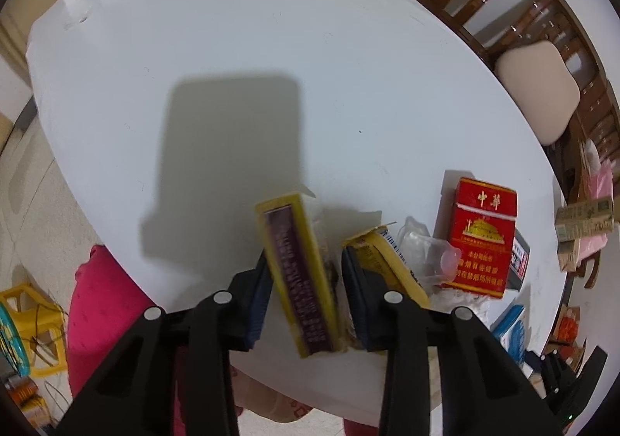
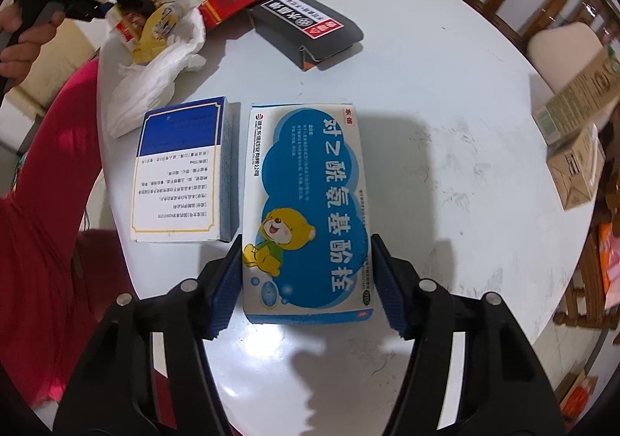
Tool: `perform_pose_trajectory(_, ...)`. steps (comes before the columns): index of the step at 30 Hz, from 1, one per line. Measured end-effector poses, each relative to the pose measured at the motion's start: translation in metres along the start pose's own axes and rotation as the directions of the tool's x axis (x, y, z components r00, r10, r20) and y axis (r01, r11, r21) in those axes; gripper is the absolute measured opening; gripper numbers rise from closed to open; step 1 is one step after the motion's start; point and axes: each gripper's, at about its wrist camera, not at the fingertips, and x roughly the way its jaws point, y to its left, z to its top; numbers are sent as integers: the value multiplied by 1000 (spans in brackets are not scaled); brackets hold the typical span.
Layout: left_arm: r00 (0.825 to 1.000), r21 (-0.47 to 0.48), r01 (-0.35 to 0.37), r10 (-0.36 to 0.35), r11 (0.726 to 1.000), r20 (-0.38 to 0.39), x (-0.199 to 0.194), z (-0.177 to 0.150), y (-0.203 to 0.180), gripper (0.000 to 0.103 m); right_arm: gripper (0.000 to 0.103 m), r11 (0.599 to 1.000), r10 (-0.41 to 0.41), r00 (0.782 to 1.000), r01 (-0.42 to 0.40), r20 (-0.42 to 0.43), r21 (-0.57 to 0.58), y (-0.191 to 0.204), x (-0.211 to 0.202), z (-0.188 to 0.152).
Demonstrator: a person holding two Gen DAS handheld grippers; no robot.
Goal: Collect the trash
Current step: 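Grasp the yellow-purple box with the left tool while the right tool grasps the bear medicine box, then lift both held boxes and carry them down over the white plastic bag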
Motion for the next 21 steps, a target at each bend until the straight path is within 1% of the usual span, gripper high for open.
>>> perform_pose_trajectory(1,1000,11,6,-6,1000,-20,2,0,0,35,61,1000,-11,1000,11,4,12,0,-1,-2)
perform_pose_trajectory(3,999,22,22,-21,1000,-45,8,2,2,32,61,998,-43,999,42,19,44,2,-3,-6)
perform_pose_trajectory(4,998,33,26,-24,999,-52,9,2,1,26,61,996,-59,998,57,25,62,5,-4,-9)
perform_pose_trajectory(5,998,45,27,-25,999,-57,10,1,1,22,61,993,-88,996,84,34,87,7,-5,-12)
perform_pose_trajectory(7,998,59,39,-36,998,-60,10,1,2,19,61,983,-138,989,131,44,131,9,-8,-18)
perform_pose_trajectory(10,998,76,50,-47,996,-52,7,-1,7,19,61,961,-210,976,197,49,192,20,-10,-27)
perform_pose_trajectory(12,998,99,51,-48,994,-35,4,-2,7,19,60,947,-241,969,225,46,228,23,-12,-31)
perform_pose_trajectory(14,999,142,46,-47,989,5,-7,-5,8,19,60,927,-272,961,248,45,281,25,-15,-35)
perform_pose_trajectory(18,995,212,25,-45,977,91,-27,-8,5,19,60,891,-292,953,242,77,385,21,-27,-45)
perform_pose_trajectory(19,992,234,11,-40,972,120,-34,-10,6,19,60,876,-317,944,253,93,411,22,-33,-47)
perform_pose_trajectory(20,990,248,6,-40,969,133,-37,-11,5,19,60,867,-337,936,268,99,421,27,-38,-41)
perform_pose_trajectory(21,988,266,4,-45,964,146,-42,-13,5,19,60,860,-355,928,277,114,430,31,-43,-42)
